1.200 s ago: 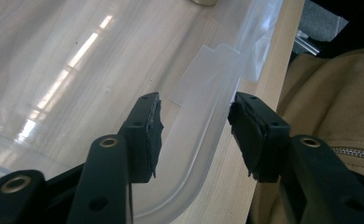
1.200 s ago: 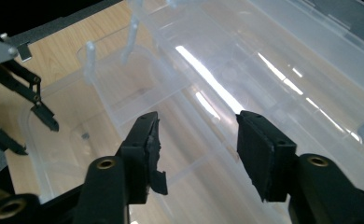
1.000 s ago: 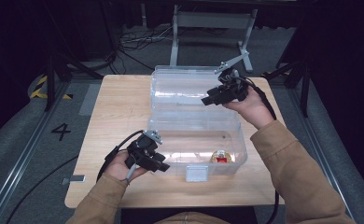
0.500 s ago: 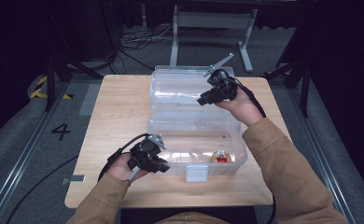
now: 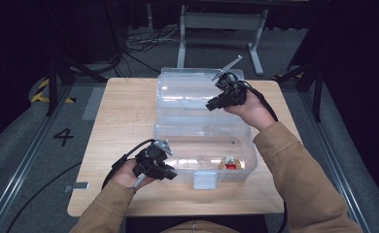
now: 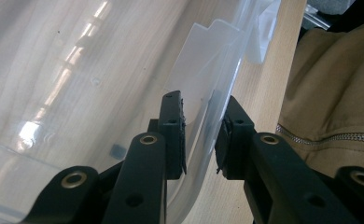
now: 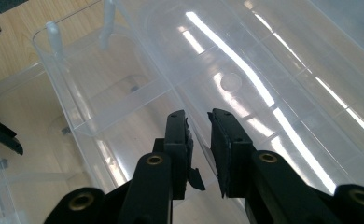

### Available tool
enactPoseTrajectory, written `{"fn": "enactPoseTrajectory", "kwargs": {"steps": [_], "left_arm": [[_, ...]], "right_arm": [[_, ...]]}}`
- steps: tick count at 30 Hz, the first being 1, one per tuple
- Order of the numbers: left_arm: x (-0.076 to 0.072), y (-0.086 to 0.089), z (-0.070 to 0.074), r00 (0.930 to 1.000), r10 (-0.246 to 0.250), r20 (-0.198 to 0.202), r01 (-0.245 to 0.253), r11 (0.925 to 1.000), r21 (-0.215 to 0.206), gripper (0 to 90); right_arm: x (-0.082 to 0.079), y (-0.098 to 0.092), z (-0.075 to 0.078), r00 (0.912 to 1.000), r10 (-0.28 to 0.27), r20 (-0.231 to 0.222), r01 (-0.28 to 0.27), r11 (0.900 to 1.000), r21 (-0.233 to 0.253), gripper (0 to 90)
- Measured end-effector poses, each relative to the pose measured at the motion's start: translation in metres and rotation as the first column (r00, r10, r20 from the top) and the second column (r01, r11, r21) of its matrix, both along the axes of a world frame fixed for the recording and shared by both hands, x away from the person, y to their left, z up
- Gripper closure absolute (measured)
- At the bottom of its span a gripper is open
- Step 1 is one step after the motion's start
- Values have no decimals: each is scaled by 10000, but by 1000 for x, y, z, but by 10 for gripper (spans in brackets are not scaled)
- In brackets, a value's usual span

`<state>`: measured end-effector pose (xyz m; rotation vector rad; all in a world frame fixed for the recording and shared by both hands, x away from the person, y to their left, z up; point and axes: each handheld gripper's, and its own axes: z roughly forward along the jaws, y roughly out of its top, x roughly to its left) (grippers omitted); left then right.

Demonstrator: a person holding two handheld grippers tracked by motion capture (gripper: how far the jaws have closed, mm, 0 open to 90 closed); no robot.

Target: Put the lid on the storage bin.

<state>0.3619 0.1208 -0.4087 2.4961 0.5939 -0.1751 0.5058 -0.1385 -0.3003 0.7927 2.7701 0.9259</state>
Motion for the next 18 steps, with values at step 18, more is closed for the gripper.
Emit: {"fn": "enactPoseTrajectory", "kwargs": {"steps": [18], "left_arm": [[0, -2, -4, 10000, -42, 33, 42, 9999, 121, 750]], "right_arm": [[-7, 0, 1, 10000, -20, 70, 20, 10000, 43, 773]]}}
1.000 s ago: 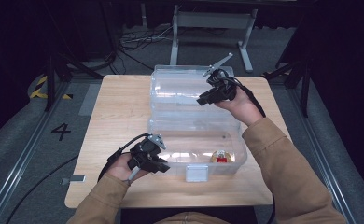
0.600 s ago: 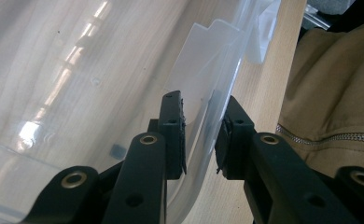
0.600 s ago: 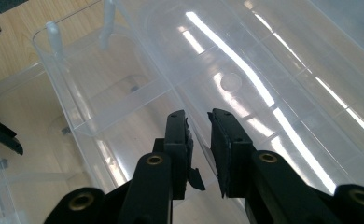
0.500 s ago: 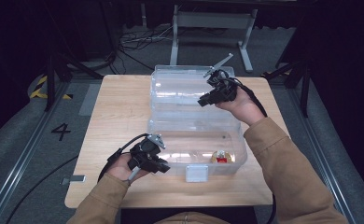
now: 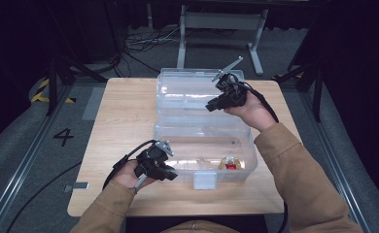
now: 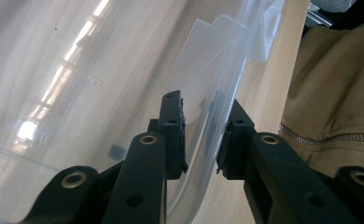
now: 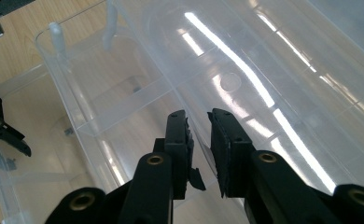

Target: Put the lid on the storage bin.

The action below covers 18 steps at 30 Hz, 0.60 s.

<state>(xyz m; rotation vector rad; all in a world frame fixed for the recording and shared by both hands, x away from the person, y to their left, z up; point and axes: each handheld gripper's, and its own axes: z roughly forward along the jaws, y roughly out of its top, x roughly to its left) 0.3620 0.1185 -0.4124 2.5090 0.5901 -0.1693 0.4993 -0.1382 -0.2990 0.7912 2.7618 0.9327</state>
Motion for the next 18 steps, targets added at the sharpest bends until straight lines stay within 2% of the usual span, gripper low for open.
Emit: {"fn": "enactPoseTrajectory", "kwargs": {"steps": [18], "left_arm": [[0, 0, 0, 10000, 9, 16, -9, 10000, -16, 749]], "right_arm": [[-20, -3, 6, 9994, 357, 49, -358, 9992, 148, 781]]}}
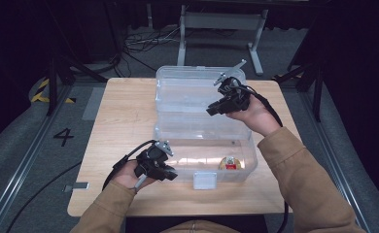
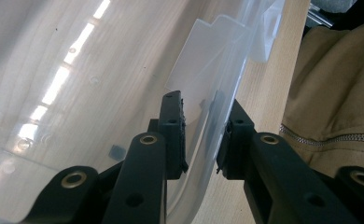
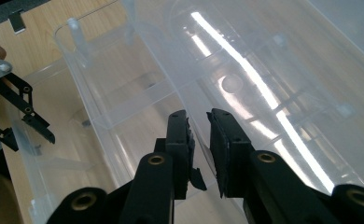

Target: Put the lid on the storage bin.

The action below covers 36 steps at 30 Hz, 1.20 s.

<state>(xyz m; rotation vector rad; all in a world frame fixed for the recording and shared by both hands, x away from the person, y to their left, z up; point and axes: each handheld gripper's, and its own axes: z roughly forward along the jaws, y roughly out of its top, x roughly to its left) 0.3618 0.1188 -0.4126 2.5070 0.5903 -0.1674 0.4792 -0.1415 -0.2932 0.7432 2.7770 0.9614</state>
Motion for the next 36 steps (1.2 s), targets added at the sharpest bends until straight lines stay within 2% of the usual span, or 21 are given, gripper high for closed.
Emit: {"fn": "enactPoseTrajectory", "kwargs": {"steps": [36], "left_arm": [[0, 0, -1, 10000, 30, 31, -30, 10000, -55, 749]], "right_arm": [[-30, -3, 2, 9987, 476, 168, -475, 9988, -87, 791]]}}
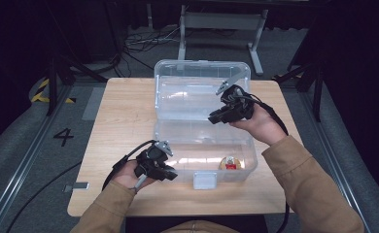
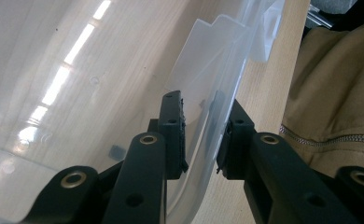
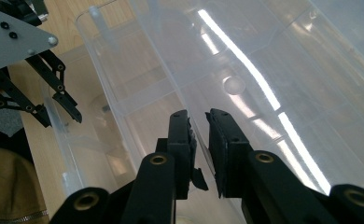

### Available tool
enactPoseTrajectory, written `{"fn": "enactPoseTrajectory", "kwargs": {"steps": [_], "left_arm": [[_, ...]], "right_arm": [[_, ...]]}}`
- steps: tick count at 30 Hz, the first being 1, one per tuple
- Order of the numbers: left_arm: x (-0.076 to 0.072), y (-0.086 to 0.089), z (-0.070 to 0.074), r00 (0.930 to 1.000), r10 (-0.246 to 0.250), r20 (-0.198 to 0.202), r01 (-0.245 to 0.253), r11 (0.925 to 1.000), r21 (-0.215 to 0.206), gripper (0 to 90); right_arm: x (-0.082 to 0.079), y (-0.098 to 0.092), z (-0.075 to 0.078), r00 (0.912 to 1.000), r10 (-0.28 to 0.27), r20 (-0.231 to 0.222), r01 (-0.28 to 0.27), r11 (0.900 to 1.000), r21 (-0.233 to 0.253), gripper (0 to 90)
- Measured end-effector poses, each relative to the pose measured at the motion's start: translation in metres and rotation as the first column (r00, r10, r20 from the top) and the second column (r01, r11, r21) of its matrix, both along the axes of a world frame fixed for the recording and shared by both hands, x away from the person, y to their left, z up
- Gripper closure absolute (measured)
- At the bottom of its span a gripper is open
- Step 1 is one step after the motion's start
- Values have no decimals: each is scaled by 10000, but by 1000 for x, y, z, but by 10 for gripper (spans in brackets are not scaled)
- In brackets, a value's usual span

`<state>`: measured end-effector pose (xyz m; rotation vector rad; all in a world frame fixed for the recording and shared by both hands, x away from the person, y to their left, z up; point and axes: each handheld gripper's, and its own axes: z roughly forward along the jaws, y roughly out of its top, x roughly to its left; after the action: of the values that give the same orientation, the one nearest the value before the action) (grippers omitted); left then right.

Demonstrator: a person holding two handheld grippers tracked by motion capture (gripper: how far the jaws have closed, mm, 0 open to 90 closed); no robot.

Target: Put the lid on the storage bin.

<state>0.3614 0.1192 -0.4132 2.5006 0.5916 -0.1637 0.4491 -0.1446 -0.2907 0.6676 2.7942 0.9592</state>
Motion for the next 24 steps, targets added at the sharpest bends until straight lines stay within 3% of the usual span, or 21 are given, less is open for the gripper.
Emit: {"fn": "enactPoseTrajectory", "kwargs": {"steps": [24], "left_arm": [[0, 0, 0, 10000, 13, 3, -13, 10000, -17, 748]], "right_arm": [[-18, -2, -3, 9997, 231, -19, -231, 9997, -46, 796]]}}
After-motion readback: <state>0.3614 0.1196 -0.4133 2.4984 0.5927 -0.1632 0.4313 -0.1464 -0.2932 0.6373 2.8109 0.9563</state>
